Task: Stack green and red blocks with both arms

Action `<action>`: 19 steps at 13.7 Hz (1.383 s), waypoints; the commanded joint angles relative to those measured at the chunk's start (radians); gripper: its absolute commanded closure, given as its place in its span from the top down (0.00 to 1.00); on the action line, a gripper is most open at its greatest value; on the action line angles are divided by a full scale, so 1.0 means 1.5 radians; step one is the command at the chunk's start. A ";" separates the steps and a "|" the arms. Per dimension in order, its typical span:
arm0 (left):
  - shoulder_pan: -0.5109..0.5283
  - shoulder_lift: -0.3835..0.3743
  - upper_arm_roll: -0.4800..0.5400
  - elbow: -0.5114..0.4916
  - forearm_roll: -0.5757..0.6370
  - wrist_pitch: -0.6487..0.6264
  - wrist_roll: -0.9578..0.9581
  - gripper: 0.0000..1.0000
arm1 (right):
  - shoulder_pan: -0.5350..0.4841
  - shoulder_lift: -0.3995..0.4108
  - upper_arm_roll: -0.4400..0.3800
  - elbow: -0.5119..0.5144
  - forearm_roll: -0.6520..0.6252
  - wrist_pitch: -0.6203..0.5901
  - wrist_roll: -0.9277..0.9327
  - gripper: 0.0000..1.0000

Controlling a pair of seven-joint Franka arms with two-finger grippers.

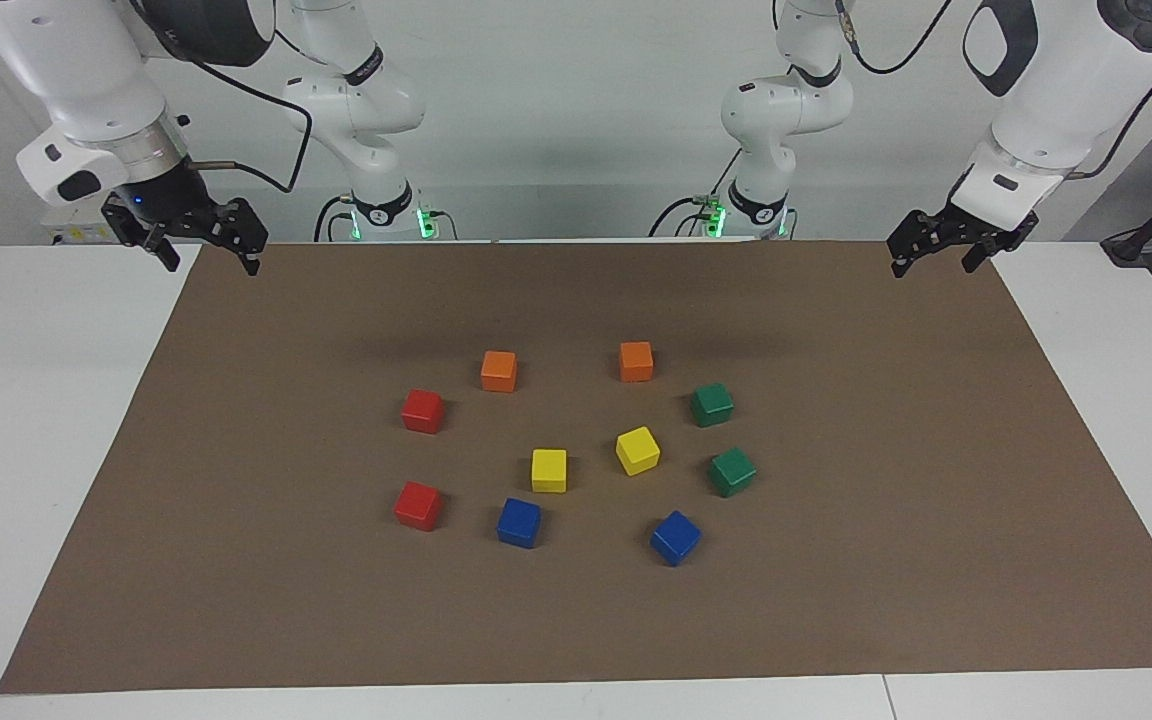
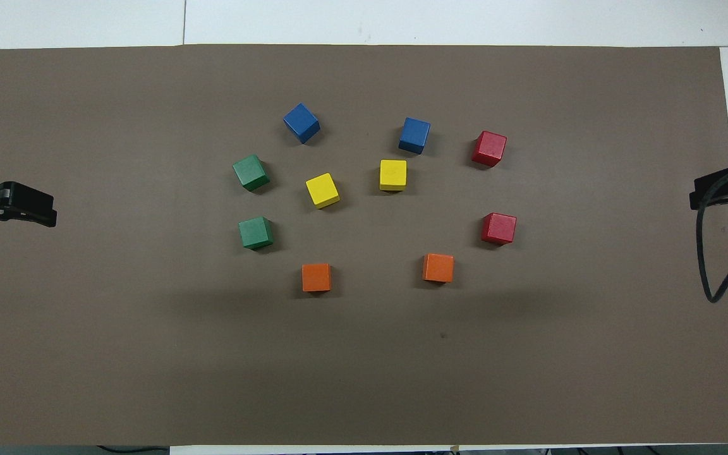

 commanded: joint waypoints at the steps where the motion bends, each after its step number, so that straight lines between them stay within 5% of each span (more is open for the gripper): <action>1: 0.006 -0.014 -0.003 -0.011 0.010 -0.006 0.001 1.00 | -0.006 -0.007 0.006 -0.010 -0.006 0.010 -0.016 1.00; 14: 0.006 -0.014 -0.003 -0.011 0.010 -0.006 0.001 1.00 | -0.008 -0.013 0.006 -0.011 -0.005 0.008 -0.024 1.00; 19: 0.006 -0.014 -0.003 -0.011 0.010 -0.006 0.001 1.00 | -0.004 -0.055 0.012 -0.107 0.045 0.044 -0.004 1.00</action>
